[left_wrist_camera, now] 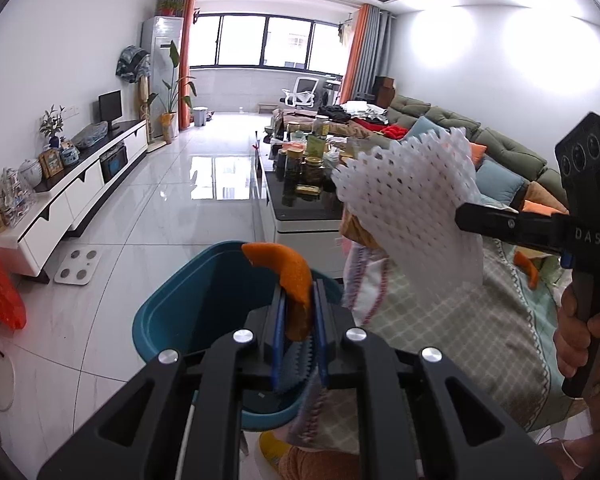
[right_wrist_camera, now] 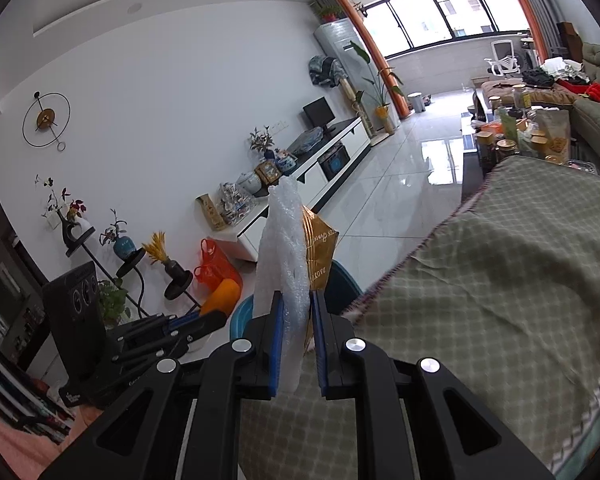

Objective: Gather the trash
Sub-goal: 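Carry the orange peel and foam net to the teal bin and release both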

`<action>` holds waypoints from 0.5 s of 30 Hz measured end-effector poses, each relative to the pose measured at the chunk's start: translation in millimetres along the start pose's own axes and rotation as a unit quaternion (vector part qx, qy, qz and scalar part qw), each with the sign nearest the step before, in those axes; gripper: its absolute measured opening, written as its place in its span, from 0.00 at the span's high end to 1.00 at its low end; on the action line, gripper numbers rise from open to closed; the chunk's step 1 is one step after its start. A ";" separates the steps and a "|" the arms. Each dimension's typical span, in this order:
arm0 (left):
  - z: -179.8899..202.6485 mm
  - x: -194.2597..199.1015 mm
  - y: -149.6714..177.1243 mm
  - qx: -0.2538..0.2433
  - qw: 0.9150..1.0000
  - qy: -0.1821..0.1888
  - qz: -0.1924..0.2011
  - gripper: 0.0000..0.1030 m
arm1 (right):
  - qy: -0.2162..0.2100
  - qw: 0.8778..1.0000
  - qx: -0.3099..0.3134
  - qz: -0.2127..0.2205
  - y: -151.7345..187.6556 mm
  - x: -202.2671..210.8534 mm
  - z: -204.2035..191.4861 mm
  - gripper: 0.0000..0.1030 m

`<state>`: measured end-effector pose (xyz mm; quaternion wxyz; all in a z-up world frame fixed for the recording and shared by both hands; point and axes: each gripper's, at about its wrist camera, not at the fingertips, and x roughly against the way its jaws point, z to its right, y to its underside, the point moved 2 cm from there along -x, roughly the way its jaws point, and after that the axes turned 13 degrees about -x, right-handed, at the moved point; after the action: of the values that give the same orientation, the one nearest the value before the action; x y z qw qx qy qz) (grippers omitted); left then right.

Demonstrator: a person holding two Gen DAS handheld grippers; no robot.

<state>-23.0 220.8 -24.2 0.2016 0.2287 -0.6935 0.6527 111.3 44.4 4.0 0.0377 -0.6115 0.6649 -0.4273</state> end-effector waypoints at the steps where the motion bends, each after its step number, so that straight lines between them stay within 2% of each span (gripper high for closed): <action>1: -3.1 -0.6 1.2 0.002 1.000 -0.003 -0.002 0.86 | 0.001 1.000 0.001 -0.002 -0.8 -3.8 -1.6 0.86; 15: -24.6 -13.9 6.3 0.019 1.000 -0.016 -0.019 0.86 | 0.023 0.999 -0.001 -0.044 -9.2 -65.3 -8.7 0.86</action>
<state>-15.8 246.3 -35.7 0.1991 0.2560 -0.6796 0.6580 129.7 105.2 -15.7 0.0027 -0.6300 0.6385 -0.4422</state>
